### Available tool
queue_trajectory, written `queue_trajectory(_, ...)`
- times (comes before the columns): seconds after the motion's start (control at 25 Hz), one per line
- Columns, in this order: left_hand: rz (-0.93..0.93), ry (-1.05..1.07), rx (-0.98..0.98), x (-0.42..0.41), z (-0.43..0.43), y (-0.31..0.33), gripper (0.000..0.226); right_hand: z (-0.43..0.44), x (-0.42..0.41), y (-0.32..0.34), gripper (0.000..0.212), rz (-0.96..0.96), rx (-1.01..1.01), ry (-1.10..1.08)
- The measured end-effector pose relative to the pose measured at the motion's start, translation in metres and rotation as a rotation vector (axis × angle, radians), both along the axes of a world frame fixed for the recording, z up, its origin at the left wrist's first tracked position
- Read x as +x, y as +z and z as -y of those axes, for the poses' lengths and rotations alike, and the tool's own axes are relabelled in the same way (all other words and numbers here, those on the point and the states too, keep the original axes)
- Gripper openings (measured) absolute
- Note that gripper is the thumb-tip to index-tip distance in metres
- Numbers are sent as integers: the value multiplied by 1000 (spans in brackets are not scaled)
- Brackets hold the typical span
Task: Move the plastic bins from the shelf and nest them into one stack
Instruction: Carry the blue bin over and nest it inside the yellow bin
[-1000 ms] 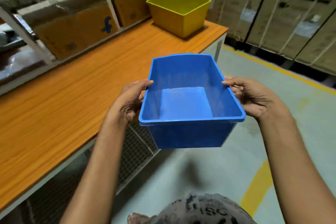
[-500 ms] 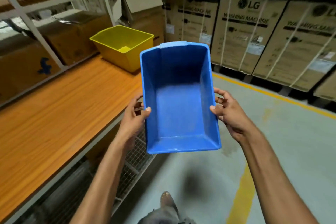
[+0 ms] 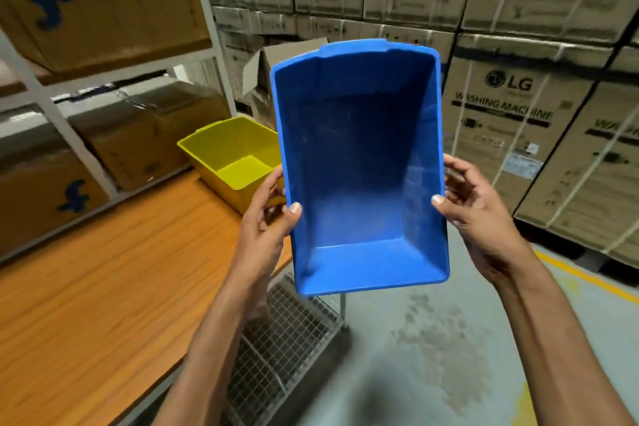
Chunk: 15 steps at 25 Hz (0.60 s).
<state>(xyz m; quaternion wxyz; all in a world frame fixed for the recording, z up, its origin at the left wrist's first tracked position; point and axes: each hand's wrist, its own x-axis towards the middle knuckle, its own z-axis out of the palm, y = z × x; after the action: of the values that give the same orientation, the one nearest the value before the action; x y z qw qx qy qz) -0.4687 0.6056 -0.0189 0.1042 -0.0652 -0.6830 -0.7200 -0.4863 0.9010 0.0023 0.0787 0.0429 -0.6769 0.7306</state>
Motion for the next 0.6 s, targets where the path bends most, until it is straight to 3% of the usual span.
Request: queue_trajectory(0.6,-22,562,21,-139,1,64,50,60,-301,57,54,66,-50,650)
